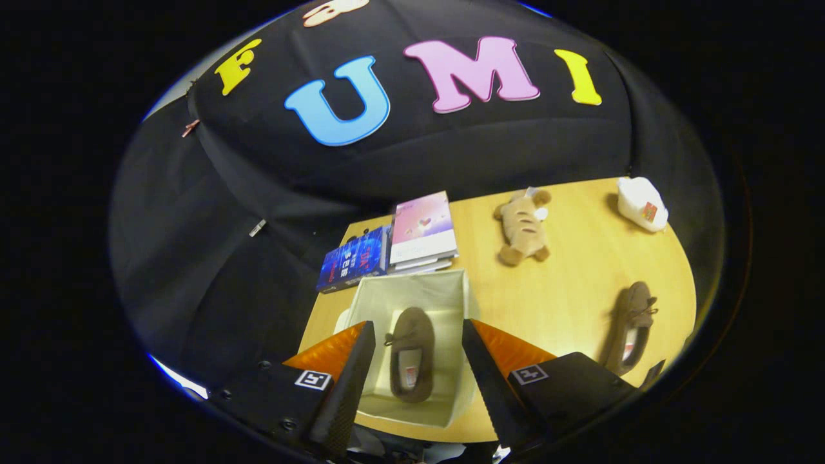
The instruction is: Open the storage box then place both shoes into the box .Put the left shoe in first, then the right shoe, with the right side of both shoes facing outward in a uniform manner.
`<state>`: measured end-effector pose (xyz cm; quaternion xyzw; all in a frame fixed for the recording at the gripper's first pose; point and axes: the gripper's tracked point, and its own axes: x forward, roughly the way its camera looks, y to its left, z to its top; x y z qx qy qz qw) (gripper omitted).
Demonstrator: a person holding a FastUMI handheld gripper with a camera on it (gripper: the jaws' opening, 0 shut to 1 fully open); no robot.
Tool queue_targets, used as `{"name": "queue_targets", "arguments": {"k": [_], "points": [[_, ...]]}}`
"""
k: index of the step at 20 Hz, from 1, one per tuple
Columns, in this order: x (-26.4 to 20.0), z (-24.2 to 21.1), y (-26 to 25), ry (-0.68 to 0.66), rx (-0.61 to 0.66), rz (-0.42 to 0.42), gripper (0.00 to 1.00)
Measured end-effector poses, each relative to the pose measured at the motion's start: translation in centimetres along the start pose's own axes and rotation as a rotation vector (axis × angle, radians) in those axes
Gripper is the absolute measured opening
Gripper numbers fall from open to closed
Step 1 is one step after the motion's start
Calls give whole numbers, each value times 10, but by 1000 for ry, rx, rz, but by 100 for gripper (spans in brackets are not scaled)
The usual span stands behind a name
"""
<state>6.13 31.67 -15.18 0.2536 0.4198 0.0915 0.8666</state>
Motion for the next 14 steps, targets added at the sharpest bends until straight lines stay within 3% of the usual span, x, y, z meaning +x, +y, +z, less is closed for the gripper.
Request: {"name": "queue_targets", "arguments": {"k": [6, 14], "points": [[-47, 28, -78, -111, -44, -100, 88], [-80, -9, -187, -89, -61, -230, 91]]}}
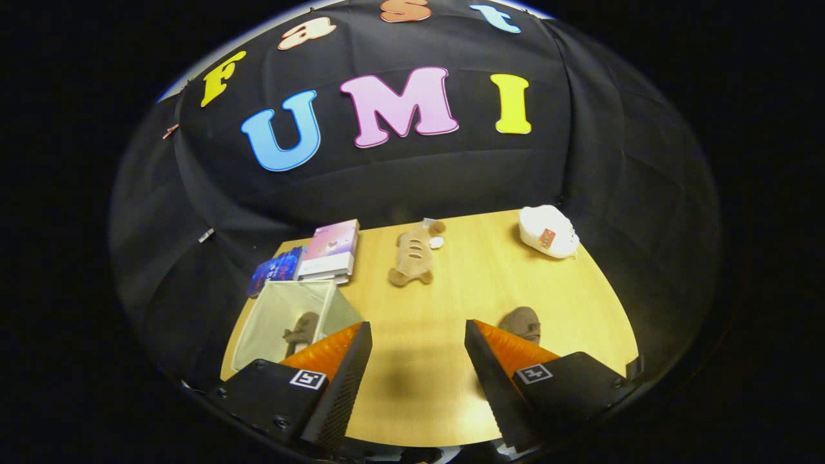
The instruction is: Open the storage box then place both shoes into the box .Put the left shoe in first, then the right shoe, with the right side of both shoes facing outward in a uniform manner.
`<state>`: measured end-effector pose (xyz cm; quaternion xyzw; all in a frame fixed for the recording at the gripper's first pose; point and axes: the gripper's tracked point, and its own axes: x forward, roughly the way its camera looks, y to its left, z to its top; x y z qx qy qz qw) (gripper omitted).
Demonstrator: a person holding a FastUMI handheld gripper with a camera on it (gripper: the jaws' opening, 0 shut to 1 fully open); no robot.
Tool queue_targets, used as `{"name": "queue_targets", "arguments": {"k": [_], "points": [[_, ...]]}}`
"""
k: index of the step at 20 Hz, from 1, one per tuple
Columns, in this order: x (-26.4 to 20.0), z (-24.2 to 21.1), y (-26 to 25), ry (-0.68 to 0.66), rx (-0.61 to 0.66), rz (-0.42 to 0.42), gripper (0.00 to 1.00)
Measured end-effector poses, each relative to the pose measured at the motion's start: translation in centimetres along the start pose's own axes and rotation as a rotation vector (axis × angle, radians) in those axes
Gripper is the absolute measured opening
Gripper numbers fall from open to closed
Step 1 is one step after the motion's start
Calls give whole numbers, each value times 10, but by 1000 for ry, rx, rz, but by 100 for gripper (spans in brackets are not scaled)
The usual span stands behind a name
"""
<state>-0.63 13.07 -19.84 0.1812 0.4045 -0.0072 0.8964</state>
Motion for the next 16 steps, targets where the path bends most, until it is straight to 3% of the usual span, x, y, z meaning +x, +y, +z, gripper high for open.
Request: {"name": "queue_targets", "arguments": {"k": [9, 16], "points": [[31, -77, -125, 134, 60, -168, 91], [85, -133, -173, 256, 70, -231, 91]]}}
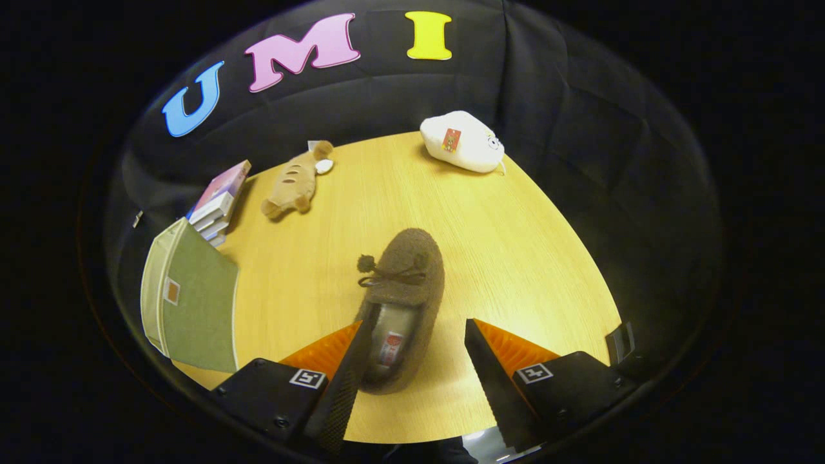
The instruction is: Open the storage box then place both shoes into the box .Put the left shoe in first, then the right shoe, with the right side of both shoes facing outward in a uniform manner.
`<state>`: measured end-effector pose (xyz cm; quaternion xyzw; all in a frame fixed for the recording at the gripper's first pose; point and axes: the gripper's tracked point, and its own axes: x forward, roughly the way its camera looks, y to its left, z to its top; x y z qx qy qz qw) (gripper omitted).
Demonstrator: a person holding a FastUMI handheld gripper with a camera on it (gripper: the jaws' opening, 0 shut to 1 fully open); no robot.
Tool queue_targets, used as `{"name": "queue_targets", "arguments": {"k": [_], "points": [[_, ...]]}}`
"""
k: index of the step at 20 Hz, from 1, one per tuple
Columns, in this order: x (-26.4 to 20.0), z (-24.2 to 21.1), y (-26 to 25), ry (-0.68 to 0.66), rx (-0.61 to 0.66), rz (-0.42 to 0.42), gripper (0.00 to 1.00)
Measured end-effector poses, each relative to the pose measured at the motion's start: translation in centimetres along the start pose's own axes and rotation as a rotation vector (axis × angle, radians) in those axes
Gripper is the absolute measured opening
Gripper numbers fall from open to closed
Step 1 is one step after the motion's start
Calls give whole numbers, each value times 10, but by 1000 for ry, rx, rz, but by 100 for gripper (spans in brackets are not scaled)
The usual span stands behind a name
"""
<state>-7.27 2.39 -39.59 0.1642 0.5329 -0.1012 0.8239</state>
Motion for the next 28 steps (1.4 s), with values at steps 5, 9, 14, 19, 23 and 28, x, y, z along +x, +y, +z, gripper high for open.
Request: {"name": "queue_targets", "arguments": {"k": [5, 9, 14, 19, 23, 28], "points": [[46, -3, -9, 36, -20, -32, 88], [70, 2, -10, 41, -29, -52, 73], [85, -3, -16, 60, -32, -116, 17], [71, 4, -11, 39, 3, -95, 5], [36, 23, 6, 6, 7, -55, 5], [-32, 71, 74, -68, -23, 63, 5]]}}
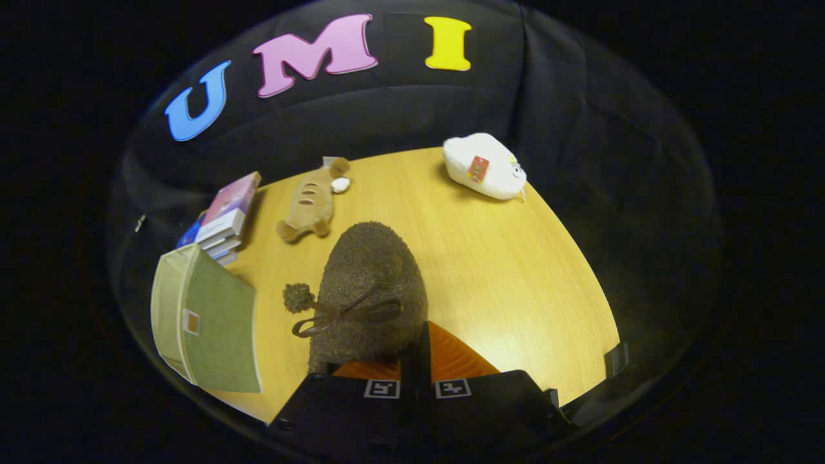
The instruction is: Open the storage box then place both shoes into the box .Put the left shoe in first, then the right shoe, with the right side of both shoes facing outward in a uniform manner.
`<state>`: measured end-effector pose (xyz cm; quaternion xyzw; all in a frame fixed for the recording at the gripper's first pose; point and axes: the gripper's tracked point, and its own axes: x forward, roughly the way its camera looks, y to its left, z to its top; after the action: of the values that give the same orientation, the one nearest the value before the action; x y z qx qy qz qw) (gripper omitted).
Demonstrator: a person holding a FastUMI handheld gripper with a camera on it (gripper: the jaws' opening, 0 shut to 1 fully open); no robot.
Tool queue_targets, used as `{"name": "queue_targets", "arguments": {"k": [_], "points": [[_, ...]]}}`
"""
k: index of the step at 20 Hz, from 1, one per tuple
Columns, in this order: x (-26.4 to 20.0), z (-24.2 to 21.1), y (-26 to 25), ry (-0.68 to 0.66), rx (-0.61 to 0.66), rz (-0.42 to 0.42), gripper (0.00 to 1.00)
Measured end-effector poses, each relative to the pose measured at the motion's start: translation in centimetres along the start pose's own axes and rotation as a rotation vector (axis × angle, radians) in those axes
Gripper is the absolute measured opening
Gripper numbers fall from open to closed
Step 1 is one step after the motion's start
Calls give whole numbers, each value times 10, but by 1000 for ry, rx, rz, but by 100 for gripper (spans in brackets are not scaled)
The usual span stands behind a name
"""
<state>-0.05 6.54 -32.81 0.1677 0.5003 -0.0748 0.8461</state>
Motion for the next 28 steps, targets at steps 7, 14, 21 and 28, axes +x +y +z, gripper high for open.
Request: {"name": "queue_targets", "arguments": {"k": [7, 14, 21, 28], "points": [[-59, 40, 140, 5, 3, 187, 5], [-71, 33, 256, 36, -73, 251, 5], [-31, -18, 304, 138, -166, 162, 5], [-2, -45, 311, 194, -230, 58, 6]]}}
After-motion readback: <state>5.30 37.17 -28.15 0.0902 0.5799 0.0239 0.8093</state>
